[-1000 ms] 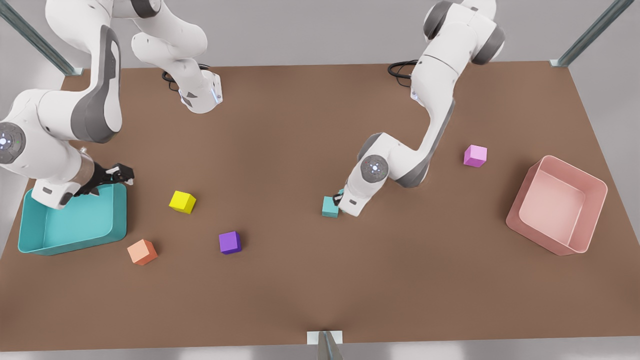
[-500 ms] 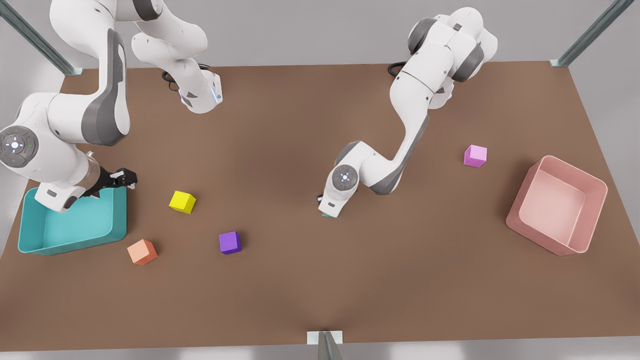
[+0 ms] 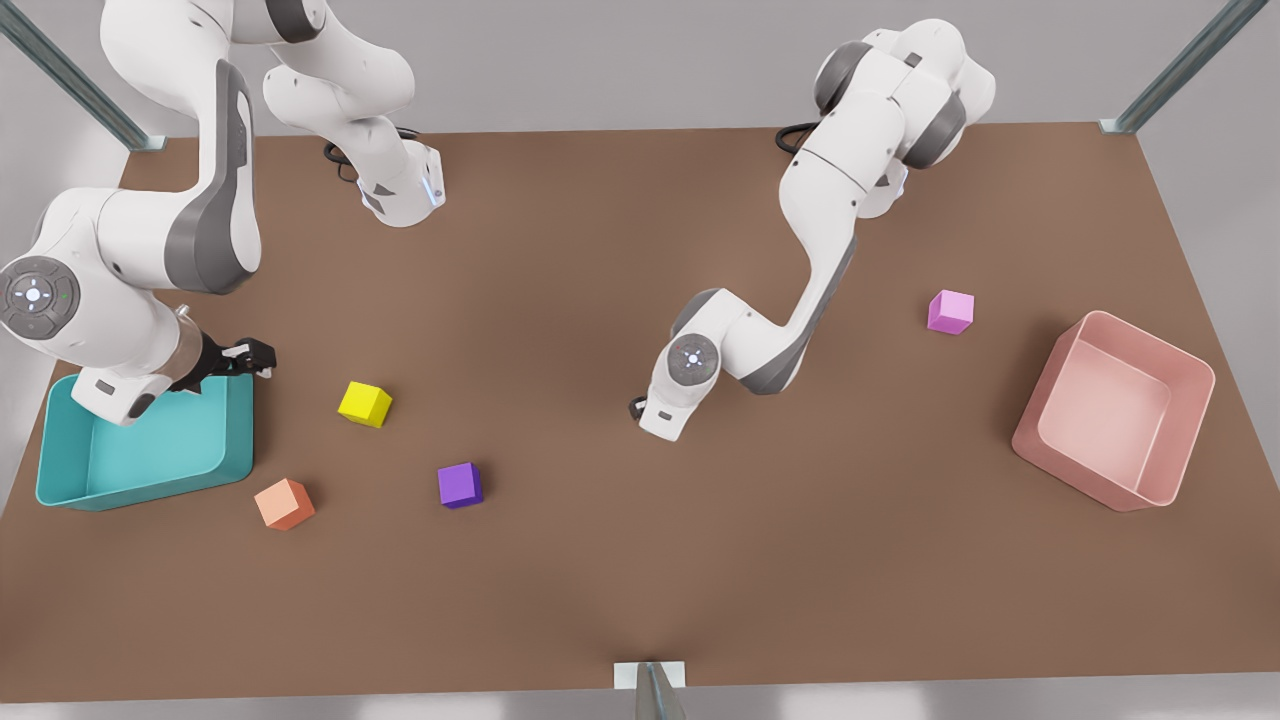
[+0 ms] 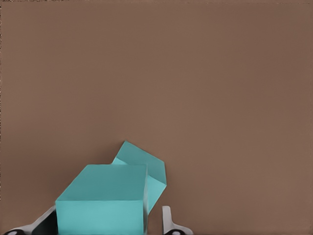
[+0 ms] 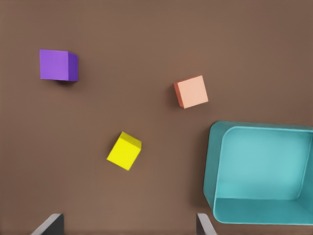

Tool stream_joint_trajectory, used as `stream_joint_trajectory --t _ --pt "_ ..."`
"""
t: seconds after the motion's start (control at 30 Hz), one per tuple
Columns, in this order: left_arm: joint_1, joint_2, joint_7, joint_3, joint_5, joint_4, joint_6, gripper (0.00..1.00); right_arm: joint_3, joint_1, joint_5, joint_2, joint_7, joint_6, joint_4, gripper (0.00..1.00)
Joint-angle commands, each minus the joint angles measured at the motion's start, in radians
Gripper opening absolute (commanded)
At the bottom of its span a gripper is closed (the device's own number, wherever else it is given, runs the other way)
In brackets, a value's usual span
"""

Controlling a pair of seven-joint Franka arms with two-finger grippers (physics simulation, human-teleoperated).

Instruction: Stack the two blue cubes on top of each other

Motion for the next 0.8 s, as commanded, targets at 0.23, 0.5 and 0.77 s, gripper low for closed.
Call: stream_joint_trajectory --t 0.23,0.5,0.77 --pt "0.015 -0.041 -0.024 -0.003 -0.004 0.035 -0.106 1.00 -0.001 0.000 -0.001 0.000 0.026 -0.004 0.000 1.00" --pt "0.512 -0.463 0.936 -0.014 0.087 0.069 -0.824 1.00 -0.001 0.002 0.001 0.000 0.026 -0.004 0.000 1.00" --pt "0.472 -0.523 1.197 0.142 0.119 0.056 -0.843 1.00 -0.001 0.003 -0.001 0.000 0.024 -0.004 0.002 1.00"
